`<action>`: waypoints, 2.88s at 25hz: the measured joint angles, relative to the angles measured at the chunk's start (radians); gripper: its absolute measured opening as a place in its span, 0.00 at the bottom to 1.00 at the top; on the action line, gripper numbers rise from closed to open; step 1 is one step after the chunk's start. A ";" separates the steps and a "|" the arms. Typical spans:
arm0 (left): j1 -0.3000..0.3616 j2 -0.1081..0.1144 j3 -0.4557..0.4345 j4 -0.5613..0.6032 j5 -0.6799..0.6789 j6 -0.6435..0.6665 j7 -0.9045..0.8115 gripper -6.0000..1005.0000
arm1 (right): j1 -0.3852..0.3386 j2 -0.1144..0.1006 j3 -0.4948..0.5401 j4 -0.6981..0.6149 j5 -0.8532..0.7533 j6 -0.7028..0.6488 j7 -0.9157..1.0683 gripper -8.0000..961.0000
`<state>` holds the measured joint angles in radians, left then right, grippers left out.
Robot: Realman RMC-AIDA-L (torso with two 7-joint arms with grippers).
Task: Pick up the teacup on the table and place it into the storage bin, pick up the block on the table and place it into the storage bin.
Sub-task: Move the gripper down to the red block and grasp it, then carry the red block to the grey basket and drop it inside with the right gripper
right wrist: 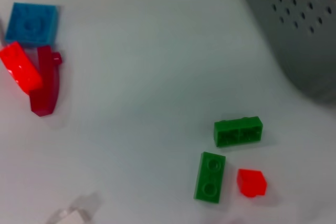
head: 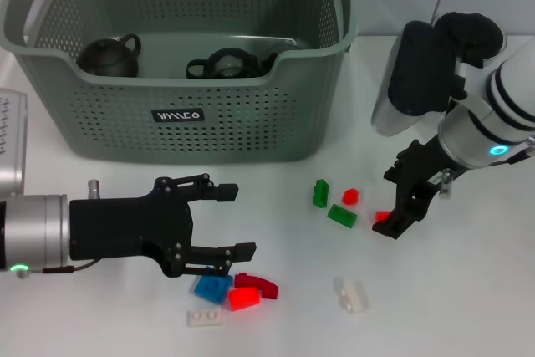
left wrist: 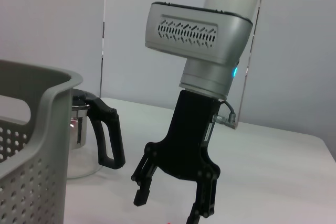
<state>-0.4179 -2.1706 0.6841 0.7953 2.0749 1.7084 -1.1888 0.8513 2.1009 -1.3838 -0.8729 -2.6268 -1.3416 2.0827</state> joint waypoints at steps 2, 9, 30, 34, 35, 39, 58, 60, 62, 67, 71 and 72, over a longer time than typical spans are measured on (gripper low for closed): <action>0.000 0.000 0.000 -0.004 0.000 -0.002 0.000 0.84 | -0.002 0.001 -0.016 0.008 0.002 0.019 0.003 0.87; 0.001 0.000 0.000 -0.007 0.000 -0.002 0.001 0.84 | 0.004 0.005 -0.037 0.046 0.007 0.050 0.011 0.83; 0.006 0.000 -0.014 -0.021 0.010 -0.003 0.002 0.84 | -0.005 0.007 -0.064 0.076 0.043 0.097 0.014 0.43; 0.008 0.000 -0.018 -0.021 0.010 -0.003 0.002 0.84 | -0.007 0.007 -0.069 0.083 0.051 0.103 0.013 0.42; 0.008 0.000 -0.018 -0.021 0.010 -0.003 0.002 0.84 | -0.008 0.007 -0.069 0.083 0.052 0.103 0.013 0.42; 0.008 0.000 -0.018 -0.021 0.010 -0.002 0.002 0.84 | -0.008 0.006 -0.069 0.083 0.053 0.104 0.012 0.41; 0.010 0.001 -0.038 -0.021 0.009 0.008 0.000 0.84 | -0.080 -0.004 0.031 -0.158 0.050 -0.054 0.040 0.14; 0.010 0.002 -0.044 -0.021 0.009 0.008 0.000 0.84 | -0.095 -0.004 0.073 -0.268 0.053 -0.146 0.071 0.15; 0.011 0.002 -0.050 -0.021 0.009 0.007 0.000 0.84 | -0.096 -0.003 0.115 -0.375 0.075 -0.232 0.116 0.15; 0.012 0.002 -0.054 -0.021 0.009 0.008 0.000 0.84 | 0.000 -0.008 0.254 -0.541 0.207 -0.395 0.273 0.16; 0.008 0.002 -0.054 -0.021 0.006 0.007 0.000 0.84 | 0.145 -0.018 0.395 -0.536 0.289 -0.418 0.318 0.17; 0.006 0.002 -0.054 -0.021 0.005 0.008 0.000 0.84 | 0.172 -0.018 0.415 -0.528 0.295 -0.401 0.318 0.17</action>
<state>-0.4114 -2.1686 0.6302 0.7747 2.0795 1.7159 -1.1888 1.0230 2.0829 -0.9686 -1.4014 -2.3323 -1.7426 2.4008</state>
